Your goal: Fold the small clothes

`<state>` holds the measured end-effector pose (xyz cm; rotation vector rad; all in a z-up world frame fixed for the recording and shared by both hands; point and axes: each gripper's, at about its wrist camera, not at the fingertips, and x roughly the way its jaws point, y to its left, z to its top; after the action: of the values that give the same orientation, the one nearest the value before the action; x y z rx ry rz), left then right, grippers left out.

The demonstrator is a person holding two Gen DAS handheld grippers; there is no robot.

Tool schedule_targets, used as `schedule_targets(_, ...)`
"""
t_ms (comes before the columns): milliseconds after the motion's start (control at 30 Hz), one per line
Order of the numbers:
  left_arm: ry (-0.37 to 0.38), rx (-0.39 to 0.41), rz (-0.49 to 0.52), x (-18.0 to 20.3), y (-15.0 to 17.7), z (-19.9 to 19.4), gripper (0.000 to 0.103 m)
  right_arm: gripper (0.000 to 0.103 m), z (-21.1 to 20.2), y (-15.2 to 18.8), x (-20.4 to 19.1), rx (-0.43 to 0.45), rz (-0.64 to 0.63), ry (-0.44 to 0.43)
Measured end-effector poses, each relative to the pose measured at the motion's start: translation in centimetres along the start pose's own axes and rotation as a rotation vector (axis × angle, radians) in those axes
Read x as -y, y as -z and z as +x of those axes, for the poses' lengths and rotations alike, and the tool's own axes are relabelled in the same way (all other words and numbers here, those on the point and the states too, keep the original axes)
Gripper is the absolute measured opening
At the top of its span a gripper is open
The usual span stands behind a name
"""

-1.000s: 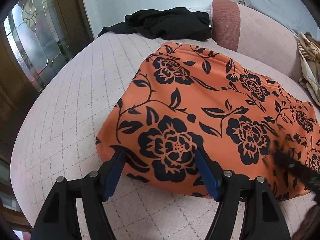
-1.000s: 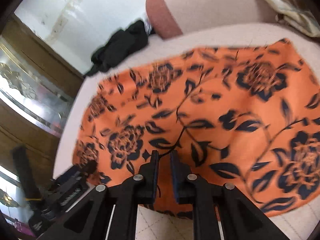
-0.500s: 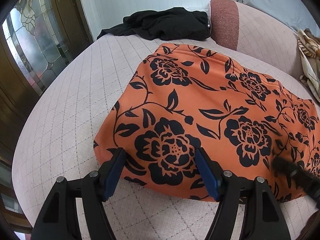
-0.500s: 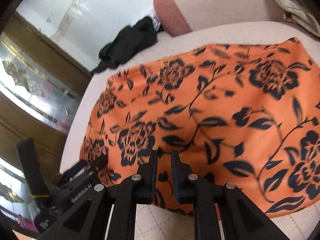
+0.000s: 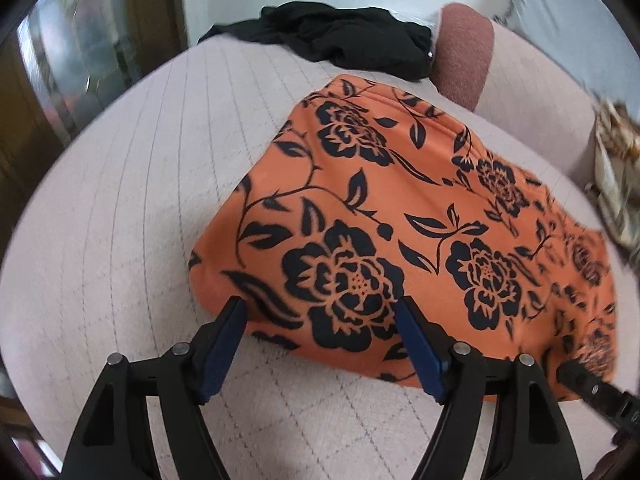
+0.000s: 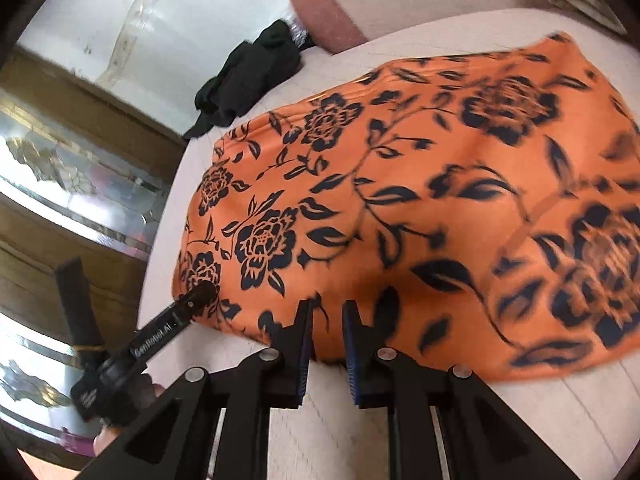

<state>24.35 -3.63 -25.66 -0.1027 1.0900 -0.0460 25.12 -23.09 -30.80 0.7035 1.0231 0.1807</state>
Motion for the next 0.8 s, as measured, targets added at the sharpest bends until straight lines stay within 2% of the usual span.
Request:
schedule_targets(33,0.025,-0.013,-0.024,-0.5,0.1,0.0,0.079,0.022,-0.8,0.3,0.6,0.003,0.024,-0.010)
schedule_targets(100,0.097,-0.055,-0.081,-1.6,0.3,0.1,0.080,0.040,-1.9,0.7,1.7,0.013,0.059,-0.029)
schedule_targets(133,0.131,-0.077,-0.108,-2.0,0.5,0.3,0.080,0.070,-2.5,1.1,2.4,0.021,0.088,-0.041)
schedule_targets(167,0.164,-0.105,-0.137,-2.5,0.6,0.5,0.080,0.080,-3.4,1.8,3.4,0.045,0.140,-0.054)
schedule_targets(267,0.227,-0.154,-0.191,-3.4,1.0,1.1,0.080,0.080,-4.8,2.9,5.6,0.074,0.250,-0.102)
schedule_targets(367,0.257,-0.148,-0.206,-3.9,1.0,0.9,0.080,0.080,-5.9,3.9,8.0,0.100,0.370,-0.152)
schedule_targets(467,0.279,-0.140,-0.251,-5.0,0.9,0.8,0.080,0.080,-6.6,4.3,10.0,0.134,0.472,-0.152)
schedule_targets(600,0.299,-0.100,-0.302,-6.9,0.2,0.7,0.079,0.080,-7.2,4.1,11.7,0.170,0.549,-0.153)
schedule_targets(633,0.318,-0.093,-0.326,-7.5,0.1,0.8,0.073,0.080,-7.3,4.1,12.2,0.179,0.565,-0.144)
schedule_targets(667,0.330,-0.091,-0.343,-7.8,-0.1,1.2,0.055,0.080,-7.4,4.1,12.7,0.185,0.580,-0.135)
schedule_targets(733,0.348,-0.105,-0.360,-7.7,-0.3,2.0,0.037,0.080,-7.4,3.9,13.6,0.189,0.610,-0.127)
schedule_targets(800,0.358,-0.100,-0.372,-7.7,-0.2,2.4,0.037,0.080,-7.4,3.9,14.4,0.199,0.642,-0.144)
